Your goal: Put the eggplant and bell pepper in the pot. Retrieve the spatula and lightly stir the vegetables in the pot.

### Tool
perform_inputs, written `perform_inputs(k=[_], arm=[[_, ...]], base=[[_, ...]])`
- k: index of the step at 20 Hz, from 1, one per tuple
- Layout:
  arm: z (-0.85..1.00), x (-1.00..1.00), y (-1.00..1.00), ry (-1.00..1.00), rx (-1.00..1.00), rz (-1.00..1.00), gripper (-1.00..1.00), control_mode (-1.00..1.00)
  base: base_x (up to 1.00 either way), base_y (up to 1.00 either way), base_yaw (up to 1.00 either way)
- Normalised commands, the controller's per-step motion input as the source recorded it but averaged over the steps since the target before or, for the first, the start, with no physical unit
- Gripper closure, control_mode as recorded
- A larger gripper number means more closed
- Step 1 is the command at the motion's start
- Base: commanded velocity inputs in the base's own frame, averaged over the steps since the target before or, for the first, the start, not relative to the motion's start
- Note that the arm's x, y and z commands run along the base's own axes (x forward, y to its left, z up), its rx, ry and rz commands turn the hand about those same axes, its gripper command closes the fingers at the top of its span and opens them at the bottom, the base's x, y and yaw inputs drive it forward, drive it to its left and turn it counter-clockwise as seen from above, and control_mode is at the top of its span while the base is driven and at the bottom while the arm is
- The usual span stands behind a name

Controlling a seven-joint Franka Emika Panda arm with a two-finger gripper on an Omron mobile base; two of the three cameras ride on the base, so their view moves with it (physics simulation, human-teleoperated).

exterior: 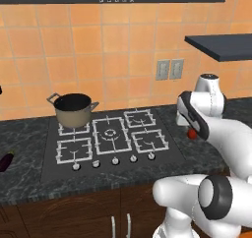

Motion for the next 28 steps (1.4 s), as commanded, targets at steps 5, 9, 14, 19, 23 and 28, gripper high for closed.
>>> perform_inputs(k=[5, 9, 14, 19, 23, 28], arm=[[-0.38, 0.32, -0.29, 0.12, 0.08, -0.15, -1.00, -1.00], [-0.19, 0.27, -0.29, 0.02, 0.13, -0.14, -1.00, -1.00], [-0.32, 0.48, -0.29, 0.05, 0.02, -0.13, -1.00, -1.00], [-0.26, 0.38, -0.13, 0.03, 0.01, -0.07, -1.00, -1.00], [-0.36, 0.33, -0.20, 0.01, 0.02, -0.03, -1.00, -1.00], [-0.43, 0.21, -0.23, 0.00, 0.01, 0.00, -1.00, -1.00]], base=[[0.00, 0.00, 0.00], [0.00, 0.00, 0.00], [0.00, 0.00, 0.00], [0.00, 0.00, 0.00], [0.00, 0.00, 0.00], [0.00, 0.00, 0.00]])
